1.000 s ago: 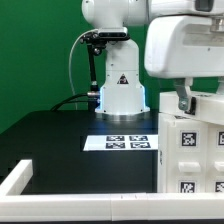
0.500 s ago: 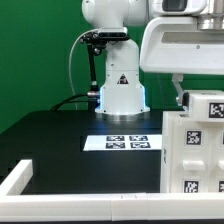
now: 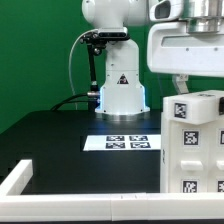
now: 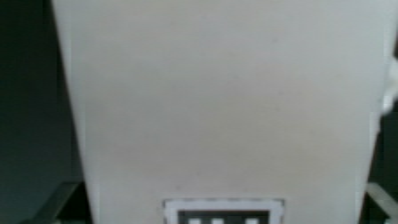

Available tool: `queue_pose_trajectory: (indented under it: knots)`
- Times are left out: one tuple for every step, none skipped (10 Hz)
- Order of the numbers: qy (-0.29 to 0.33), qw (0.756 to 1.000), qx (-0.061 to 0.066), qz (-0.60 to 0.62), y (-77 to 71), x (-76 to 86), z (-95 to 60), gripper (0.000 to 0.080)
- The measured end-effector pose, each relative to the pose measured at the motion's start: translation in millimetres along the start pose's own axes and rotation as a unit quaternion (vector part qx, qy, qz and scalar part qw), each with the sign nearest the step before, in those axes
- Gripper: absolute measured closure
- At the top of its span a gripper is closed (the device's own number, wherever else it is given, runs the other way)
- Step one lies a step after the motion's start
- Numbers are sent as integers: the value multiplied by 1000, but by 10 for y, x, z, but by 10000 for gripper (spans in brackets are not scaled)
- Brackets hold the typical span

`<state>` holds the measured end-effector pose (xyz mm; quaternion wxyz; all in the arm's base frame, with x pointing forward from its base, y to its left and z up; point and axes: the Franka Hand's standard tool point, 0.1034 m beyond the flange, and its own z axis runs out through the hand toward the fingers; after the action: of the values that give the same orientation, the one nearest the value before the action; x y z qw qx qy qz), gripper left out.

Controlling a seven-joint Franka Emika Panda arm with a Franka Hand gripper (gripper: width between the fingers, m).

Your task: Assemble cabinet

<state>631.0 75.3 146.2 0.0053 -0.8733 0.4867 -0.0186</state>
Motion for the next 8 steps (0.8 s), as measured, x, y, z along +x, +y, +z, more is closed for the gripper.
queue_pose_trajectory:
  knots:
    - [-6, 1000, 7, 23, -9, 11, -4, 246]
    - [-10, 997, 7, 70, -11, -4, 0, 246]
    - [-11, 993, 7, 118, -10, -3, 2, 246]
    - [-11, 990, 6, 139, -9, -2, 2, 246]
    - [-21, 975, 7, 221, -2, -8, 6, 246]
    - [-25, 959, 6, 282, -1, -10, 8, 246]
    - [-28, 947, 6, 319, -2, -11, 9, 246]
    - [-30, 936, 5, 351, -3, -12, 9, 246]
